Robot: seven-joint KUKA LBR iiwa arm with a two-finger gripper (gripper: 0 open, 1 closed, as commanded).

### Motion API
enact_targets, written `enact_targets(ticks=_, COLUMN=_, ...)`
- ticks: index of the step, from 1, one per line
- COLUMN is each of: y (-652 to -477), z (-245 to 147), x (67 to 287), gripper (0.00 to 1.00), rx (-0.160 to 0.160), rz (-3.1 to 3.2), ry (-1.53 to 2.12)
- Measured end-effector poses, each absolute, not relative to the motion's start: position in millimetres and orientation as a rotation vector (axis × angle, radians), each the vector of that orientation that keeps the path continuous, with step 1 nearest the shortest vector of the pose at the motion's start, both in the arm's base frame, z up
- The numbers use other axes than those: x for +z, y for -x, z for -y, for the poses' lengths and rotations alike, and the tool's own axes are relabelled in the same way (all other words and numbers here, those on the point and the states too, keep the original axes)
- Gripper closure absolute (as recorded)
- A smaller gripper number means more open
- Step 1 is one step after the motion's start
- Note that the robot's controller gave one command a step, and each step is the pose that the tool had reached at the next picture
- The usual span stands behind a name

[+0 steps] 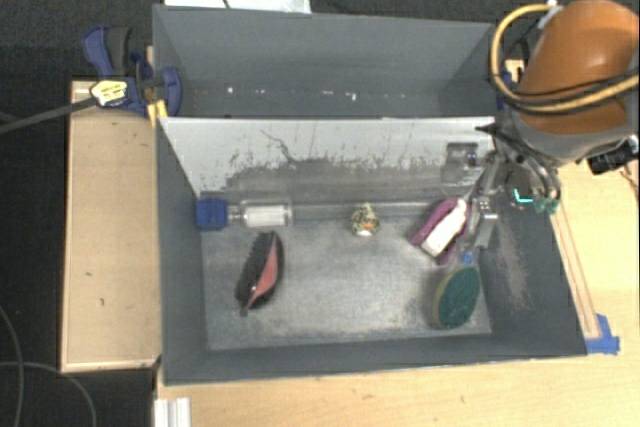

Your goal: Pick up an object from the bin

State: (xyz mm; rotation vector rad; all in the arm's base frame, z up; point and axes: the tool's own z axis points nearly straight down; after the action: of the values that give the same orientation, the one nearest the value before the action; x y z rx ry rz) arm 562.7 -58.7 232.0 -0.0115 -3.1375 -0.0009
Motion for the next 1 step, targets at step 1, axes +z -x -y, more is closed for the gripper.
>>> enact_targets(ticks=1, y=-573.7, z=127.7, x=73.4, gripper=0.0, rx=-0.006, rz=3.104, ry=-0.476)
